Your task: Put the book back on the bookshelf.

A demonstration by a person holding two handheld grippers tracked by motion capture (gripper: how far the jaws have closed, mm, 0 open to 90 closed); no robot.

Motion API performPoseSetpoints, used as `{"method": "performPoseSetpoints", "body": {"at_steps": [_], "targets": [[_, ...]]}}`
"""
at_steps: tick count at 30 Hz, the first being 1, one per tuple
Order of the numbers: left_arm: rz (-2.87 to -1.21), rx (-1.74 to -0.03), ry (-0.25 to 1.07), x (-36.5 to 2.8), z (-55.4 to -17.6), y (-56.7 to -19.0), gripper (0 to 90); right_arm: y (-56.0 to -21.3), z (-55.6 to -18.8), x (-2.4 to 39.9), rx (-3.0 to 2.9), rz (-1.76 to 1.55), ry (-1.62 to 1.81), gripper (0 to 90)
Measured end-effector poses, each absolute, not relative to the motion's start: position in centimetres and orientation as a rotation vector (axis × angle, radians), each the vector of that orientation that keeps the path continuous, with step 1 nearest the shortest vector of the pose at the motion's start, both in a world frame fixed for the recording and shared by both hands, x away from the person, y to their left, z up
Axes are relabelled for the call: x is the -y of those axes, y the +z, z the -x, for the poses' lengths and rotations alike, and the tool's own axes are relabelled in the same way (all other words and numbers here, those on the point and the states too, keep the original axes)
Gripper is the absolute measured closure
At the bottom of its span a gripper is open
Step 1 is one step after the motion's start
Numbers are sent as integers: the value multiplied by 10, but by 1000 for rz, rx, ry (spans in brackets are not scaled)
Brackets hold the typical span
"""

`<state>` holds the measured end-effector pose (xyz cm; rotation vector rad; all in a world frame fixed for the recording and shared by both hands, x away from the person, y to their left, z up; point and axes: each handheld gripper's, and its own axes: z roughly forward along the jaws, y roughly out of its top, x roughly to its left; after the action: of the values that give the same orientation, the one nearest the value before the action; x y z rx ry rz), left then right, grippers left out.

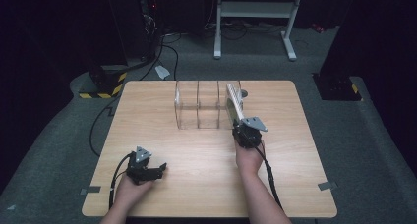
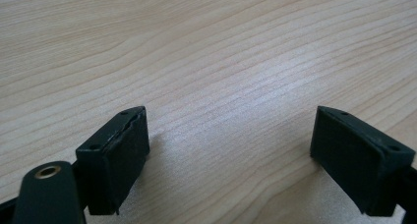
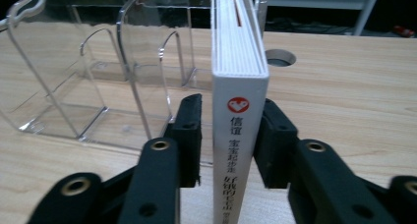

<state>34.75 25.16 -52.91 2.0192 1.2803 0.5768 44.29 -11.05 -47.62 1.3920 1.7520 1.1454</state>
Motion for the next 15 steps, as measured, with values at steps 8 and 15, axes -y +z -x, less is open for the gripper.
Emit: {"method": "performPoseSetpoints", "body": {"at_steps": [8,15], "targets": [[-2018,-1282,577,-251,-347,-529,149,-482,-433,123,-1837,-1390,1191,575],[-2018,-1283,577,-251,-347,-529,149,-491,-424,131,-1879,-1379,1177,658]]}}
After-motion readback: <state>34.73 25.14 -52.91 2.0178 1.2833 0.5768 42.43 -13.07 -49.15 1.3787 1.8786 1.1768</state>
